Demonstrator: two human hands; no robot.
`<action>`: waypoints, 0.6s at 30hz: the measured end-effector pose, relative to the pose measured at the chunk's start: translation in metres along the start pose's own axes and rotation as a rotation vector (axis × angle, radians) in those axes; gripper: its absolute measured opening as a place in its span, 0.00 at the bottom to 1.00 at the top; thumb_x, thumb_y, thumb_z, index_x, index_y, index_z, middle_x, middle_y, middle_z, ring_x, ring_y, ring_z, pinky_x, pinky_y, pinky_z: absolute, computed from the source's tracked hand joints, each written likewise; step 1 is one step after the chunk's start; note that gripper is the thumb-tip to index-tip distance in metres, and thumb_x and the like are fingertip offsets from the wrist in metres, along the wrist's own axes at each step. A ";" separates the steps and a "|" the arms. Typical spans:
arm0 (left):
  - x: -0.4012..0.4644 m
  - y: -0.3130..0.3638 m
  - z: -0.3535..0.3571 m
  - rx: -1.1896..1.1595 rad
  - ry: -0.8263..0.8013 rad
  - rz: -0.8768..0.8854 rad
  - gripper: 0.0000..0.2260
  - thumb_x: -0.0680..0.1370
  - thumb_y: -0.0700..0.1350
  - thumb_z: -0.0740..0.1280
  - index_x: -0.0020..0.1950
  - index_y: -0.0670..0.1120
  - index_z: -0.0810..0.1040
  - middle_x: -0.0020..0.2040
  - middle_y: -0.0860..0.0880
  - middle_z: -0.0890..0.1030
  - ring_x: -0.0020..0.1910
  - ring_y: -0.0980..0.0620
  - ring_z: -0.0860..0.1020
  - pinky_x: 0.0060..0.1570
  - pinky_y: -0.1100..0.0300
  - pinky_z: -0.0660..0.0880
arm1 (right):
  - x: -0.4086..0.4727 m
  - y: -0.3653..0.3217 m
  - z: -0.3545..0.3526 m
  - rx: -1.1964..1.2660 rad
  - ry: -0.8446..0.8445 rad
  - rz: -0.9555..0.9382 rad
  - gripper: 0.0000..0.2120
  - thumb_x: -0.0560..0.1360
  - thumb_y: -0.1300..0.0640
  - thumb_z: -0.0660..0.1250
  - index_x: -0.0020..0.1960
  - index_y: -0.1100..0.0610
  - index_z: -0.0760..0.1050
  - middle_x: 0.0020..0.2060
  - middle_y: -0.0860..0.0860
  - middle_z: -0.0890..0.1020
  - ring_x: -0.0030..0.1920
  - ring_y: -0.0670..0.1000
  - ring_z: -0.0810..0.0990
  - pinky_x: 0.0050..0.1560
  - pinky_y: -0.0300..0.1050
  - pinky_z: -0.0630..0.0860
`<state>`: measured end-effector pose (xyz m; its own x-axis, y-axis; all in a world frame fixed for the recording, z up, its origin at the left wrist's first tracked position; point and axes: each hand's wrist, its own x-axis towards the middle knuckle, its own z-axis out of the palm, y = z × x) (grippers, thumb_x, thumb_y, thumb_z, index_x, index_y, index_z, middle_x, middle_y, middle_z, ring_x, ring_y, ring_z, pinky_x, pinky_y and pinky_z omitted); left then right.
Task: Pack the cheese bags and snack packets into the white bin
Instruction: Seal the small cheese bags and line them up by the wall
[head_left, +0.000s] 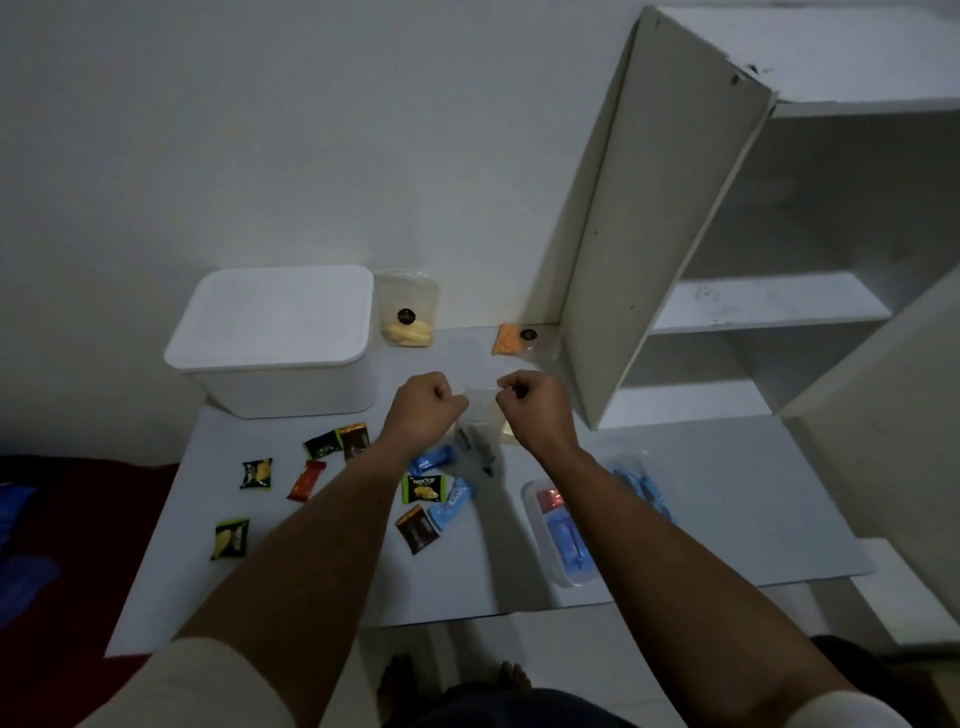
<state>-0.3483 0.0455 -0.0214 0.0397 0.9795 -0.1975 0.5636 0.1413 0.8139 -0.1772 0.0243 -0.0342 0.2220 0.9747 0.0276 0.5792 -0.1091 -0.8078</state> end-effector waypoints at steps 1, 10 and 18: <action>-0.003 0.001 0.005 0.010 0.002 0.018 0.10 0.71 0.42 0.70 0.34 0.47 0.71 0.32 0.45 0.78 0.37 0.40 0.81 0.37 0.49 0.77 | 0.002 0.003 -0.004 -0.019 0.015 -0.021 0.13 0.75 0.57 0.67 0.56 0.57 0.85 0.51 0.52 0.88 0.51 0.49 0.85 0.58 0.50 0.81; -0.023 0.002 0.035 -0.049 0.081 0.139 0.20 0.76 0.52 0.71 0.67 0.58 0.72 0.64 0.53 0.75 0.56 0.53 0.78 0.55 0.54 0.77 | 0.021 0.012 -0.034 -0.088 -0.035 -0.357 0.07 0.79 0.58 0.69 0.53 0.57 0.86 0.48 0.53 0.85 0.47 0.50 0.83 0.50 0.45 0.79; -0.039 0.011 0.038 0.055 0.193 0.308 0.12 0.83 0.53 0.62 0.62 0.52 0.79 0.57 0.56 0.80 0.55 0.57 0.77 0.56 0.52 0.78 | 0.048 -0.003 -0.049 -0.026 -0.345 -0.269 0.06 0.78 0.59 0.72 0.52 0.58 0.86 0.46 0.50 0.87 0.45 0.45 0.83 0.51 0.43 0.80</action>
<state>-0.3128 0.0033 -0.0254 0.0616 0.9846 0.1633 0.5930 -0.1677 0.7876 -0.1301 0.0615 -0.0020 -0.2119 0.9767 0.0336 0.6012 0.1573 -0.7835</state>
